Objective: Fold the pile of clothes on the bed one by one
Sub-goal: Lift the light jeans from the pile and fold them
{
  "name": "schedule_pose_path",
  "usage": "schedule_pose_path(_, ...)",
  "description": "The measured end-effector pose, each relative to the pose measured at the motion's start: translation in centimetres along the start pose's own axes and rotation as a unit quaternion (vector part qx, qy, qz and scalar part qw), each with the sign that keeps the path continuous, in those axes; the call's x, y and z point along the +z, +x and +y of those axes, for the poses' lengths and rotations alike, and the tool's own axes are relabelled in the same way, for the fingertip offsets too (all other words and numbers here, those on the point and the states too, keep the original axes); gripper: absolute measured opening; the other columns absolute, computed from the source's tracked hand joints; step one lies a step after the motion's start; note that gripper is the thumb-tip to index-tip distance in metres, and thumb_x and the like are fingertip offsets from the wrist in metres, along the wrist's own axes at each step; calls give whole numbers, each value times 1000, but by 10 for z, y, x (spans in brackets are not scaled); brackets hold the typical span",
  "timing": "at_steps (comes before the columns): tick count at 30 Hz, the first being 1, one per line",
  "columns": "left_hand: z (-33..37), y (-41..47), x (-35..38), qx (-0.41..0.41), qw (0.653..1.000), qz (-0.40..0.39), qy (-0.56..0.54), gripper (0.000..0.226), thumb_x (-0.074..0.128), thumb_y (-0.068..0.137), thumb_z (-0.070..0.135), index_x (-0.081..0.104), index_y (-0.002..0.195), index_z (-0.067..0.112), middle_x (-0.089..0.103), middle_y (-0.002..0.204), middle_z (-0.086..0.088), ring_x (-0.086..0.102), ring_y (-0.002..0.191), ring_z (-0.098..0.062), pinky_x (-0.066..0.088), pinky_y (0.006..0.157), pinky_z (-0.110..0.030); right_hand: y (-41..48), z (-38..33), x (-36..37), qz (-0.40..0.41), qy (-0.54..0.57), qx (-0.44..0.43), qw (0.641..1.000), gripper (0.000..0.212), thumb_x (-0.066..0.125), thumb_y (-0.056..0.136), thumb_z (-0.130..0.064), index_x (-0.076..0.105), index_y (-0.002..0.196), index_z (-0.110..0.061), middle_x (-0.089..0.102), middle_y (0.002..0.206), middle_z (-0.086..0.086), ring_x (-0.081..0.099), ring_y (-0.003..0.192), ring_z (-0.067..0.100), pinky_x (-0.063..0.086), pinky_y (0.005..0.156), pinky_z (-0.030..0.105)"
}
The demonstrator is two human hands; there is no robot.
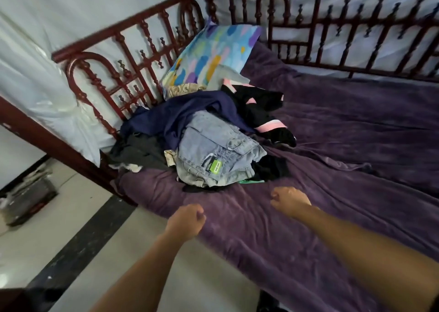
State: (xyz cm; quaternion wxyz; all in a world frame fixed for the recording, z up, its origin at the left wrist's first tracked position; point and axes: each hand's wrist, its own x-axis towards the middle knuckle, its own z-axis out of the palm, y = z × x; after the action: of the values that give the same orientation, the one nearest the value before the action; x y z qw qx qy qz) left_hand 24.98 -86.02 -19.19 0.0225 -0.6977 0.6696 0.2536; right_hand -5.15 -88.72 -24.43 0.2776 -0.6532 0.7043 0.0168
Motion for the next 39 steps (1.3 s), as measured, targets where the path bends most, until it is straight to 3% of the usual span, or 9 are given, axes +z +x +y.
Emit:
schedule_pose_path(10,-58,129,-68,-14,999,-32,2,28,56,91,31,63,115,20,67,110,-4,59,109,-23,46,92,-32,122,-93,-17,-28,55,16,998,34,58,89,-37,61,121,-23,63,120,4,60,109,25,50,86,32)
schedule_pose_path(20,-88,308,-86,182,970,-123,105,19,44,96,26,59,101,16,61,100,-2,59,94,-19,41,70,-29,241,-140,17,-5,82,187,979,33,51,92,-27,57,124,-23,63,121,5,61,107,26,51,80,32)
schedule_pose_path(23,-82,351,-79,267,950,-109,123,24,43,95,25,56,114,17,53,111,-2,52,106,-20,44,81,-33,288,-142,9,38,45,212,976,38,51,92,-21,53,130,-25,55,131,6,57,114,27,51,84,36)
schedule_pose_path(27,-81,385,-43,401,894,-109,165,47,53,90,26,43,135,23,43,135,-6,40,124,-26,38,100,-41,340,-138,15,29,-18,200,979,71,58,84,-5,32,145,-31,32,150,6,31,135,31,41,99,46)
schedule_pose_path(30,-92,394,-8,451,849,-166,219,74,65,84,40,24,146,36,17,155,-9,15,142,-33,24,111,-50,357,-131,31,8,-69,201,977,63,64,86,-19,39,142,-30,31,151,2,26,138,30,31,107,49)
schedule_pose_path(32,-105,401,11,448,825,-194,285,83,70,81,31,20,146,38,8,158,-9,2,145,-35,18,111,-56,355,-129,50,37,-49,216,975,46,63,87,-27,53,132,-27,48,141,0,35,133,28,31,105,47)
schedule_pose_path(35,-119,405,22,472,812,-152,309,60,69,77,11,46,130,25,40,144,-10,20,140,-33,31,104,-53,335,-135,67,79,53,256,962,22,59,85,-26,65,105,-19,64,110,6,54,108,31,41,84,39)
schedule_pose_path(37,-120,404,20,468,831,-150,261,38,63,80,10,56,116,19,57,128,-4,33,132,-28,36,102,-49,317,-139,66,101,148,301,937,18,58,85,-33,61,83,-15,60,80,4,57,84,31,38,64,33)
schedule_pose_path(39,-115,405,9,429,863,-176,199,31,61,82,11,60,111,21,63,116,3,44,120,-21,41,97,-42,295,-146,56,136,224,321,910,29,58,85,-36,54,72,-11,53,66,1,53,71,29,36,57,34)
